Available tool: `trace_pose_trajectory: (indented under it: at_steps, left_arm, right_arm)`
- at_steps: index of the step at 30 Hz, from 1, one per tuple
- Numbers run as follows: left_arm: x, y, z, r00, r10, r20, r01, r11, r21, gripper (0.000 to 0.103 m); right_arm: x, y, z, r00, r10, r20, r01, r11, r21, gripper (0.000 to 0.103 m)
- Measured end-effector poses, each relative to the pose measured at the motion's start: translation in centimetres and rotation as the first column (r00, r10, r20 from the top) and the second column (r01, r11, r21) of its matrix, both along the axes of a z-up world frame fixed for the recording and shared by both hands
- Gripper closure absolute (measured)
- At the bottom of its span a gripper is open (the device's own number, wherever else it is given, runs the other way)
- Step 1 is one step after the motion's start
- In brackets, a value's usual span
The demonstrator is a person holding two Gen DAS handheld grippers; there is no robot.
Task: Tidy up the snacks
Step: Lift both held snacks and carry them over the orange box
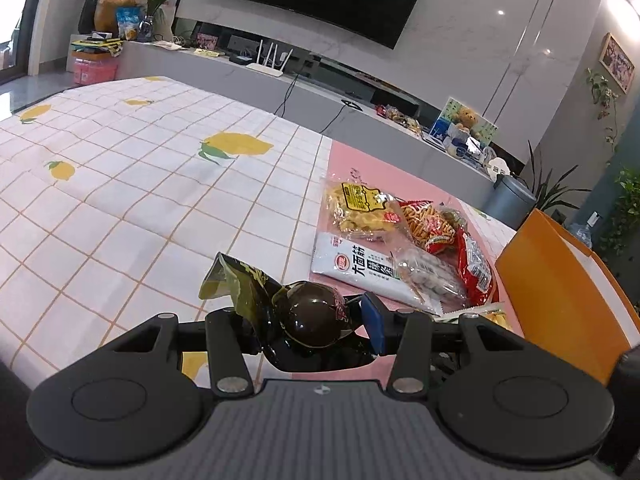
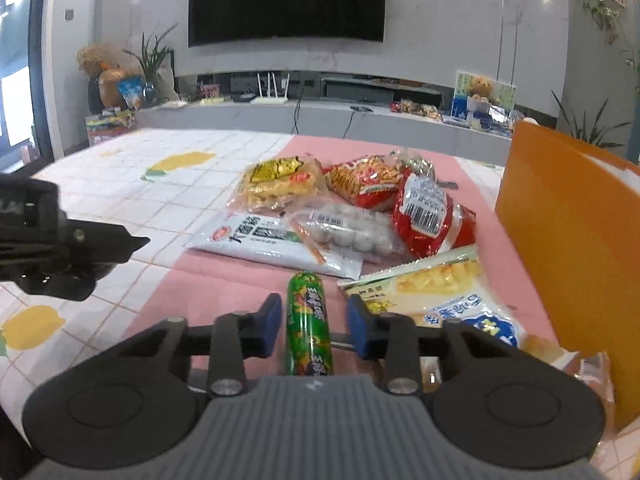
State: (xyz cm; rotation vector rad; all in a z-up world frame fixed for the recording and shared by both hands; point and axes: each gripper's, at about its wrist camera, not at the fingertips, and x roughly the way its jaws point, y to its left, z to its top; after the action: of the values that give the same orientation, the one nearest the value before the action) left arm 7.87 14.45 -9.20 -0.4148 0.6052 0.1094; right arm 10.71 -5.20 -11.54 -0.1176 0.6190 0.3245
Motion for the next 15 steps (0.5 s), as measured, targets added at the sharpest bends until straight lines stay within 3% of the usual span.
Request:
trace_pose_trajectory:
  at_steps: [2,10,15]
  left_arm:
    - [0.0,-0.1,0.0,1.0,-0.005,0.0,0.005,1.0,0.006,0.05]
    - [-0.1,0.2,0.1,1.0,-0.011,0.006,0.011,1.0,-0.003,0.05]
    - [-0.8,0.5,0.9,0.999,0.0,0.037,0.0,1.0,-0.008,0.05]
  right_arm:
    - [0.2,0.4,-0.3,1.0,0.006,-0.009,-0.006,1.0,-0.012,0.082]
    - [-0.2,1.0,-0.7,0.999,-0.003,0.044,0.007,0.996,-0.085,0.083]
    - [-1.0,1.0,0.2,0.995,0.029,0.093,-0.024,0.999,-0.048,0.083]
